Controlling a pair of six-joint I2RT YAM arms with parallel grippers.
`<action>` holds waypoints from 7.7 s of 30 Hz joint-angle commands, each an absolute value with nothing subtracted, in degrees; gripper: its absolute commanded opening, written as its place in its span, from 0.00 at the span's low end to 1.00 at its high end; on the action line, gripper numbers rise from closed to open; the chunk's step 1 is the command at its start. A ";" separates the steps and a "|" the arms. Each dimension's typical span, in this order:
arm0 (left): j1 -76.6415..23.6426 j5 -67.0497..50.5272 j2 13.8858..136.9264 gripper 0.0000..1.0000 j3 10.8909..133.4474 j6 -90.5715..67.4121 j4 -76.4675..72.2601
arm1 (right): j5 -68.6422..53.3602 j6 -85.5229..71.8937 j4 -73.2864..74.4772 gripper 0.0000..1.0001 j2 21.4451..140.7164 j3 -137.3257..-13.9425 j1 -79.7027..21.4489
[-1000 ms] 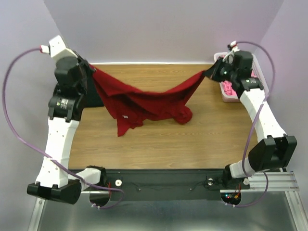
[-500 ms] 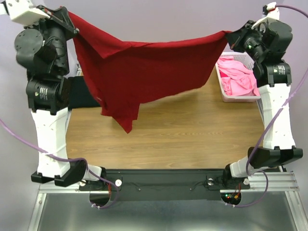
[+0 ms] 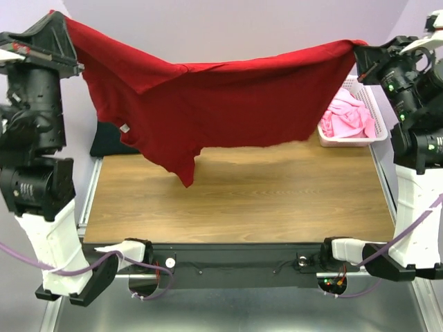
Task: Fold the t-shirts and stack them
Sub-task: Flatten the tshirt out, then fold the tshirt
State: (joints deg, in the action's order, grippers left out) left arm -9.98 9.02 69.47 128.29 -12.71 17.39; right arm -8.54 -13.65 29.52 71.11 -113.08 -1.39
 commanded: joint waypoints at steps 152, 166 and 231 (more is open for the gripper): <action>-7.12 27.42 40.95 0.00 38.14 -37.62 14.41 | -8.53 -29.00 45.44 0.01 73.82 -52.73 -1.23; -7.12 30.32 49.66 0.00 38.06 -34.54 9.41 | -7.82 -27.77 40.70 0.01 83.05 -55.81 -1.23; -17.14 19.86 83.85 0.62 62.84 -14.59 -1.06 | -8.00 -20.13 34.10 0.57 82.80 -56.95 -5.26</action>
